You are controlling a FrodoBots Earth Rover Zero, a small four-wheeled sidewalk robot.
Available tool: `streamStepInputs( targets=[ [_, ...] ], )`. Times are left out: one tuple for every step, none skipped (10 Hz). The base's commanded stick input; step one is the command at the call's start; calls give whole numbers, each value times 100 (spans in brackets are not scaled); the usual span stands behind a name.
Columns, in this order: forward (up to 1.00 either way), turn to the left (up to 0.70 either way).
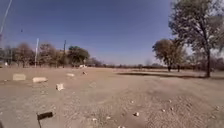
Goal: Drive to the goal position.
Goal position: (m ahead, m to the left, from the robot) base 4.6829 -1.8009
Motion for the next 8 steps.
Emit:
streamStepInputs(
  targets=[
    [50, 0],
    [50, 0],
    [50, 0],
    [50, 0],
    [50, 0],
    [50, 0],
    [50, 0],
    [50, 0]
  ],
)
